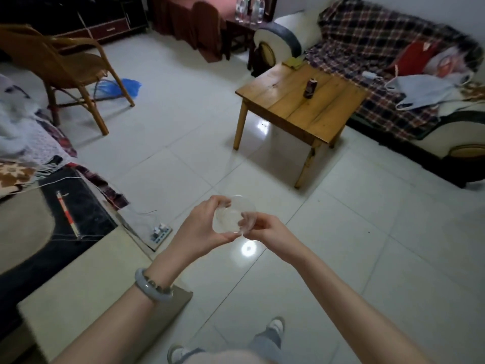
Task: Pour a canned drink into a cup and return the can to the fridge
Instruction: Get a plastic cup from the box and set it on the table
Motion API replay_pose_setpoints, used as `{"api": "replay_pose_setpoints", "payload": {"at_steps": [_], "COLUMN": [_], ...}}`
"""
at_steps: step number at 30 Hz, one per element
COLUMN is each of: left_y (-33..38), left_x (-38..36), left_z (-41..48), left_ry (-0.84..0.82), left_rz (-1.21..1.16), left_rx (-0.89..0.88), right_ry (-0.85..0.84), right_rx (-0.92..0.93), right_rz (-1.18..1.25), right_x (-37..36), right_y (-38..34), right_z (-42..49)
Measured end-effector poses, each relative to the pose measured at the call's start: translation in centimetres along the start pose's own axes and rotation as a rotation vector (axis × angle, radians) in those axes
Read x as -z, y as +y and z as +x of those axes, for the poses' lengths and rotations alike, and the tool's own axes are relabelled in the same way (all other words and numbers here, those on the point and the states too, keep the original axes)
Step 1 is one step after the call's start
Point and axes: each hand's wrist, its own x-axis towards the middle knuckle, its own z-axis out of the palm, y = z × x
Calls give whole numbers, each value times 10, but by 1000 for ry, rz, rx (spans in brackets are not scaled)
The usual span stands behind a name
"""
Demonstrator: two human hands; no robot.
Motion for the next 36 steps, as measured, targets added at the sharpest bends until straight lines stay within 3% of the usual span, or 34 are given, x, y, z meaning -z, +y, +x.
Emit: {"api": "replay_pose_setpoints", "payload": {"at_steps": [9,21,36], "left_y": [97,198,304], "left_x": [-121,-231,-352], "left_z": [77,179,406], "left_ry": [-11,-216,-344], "left_rz": [-133,-191,-301], "left_rx": [-50,-220,-306], "right_ry": [82,353,487], "right_rx": [51,-26,-26], "right_rz": [19,247,374], "right_x": [168,320,562], "right_y": [21,55,30], "right_z": [-33,-57,9]}}
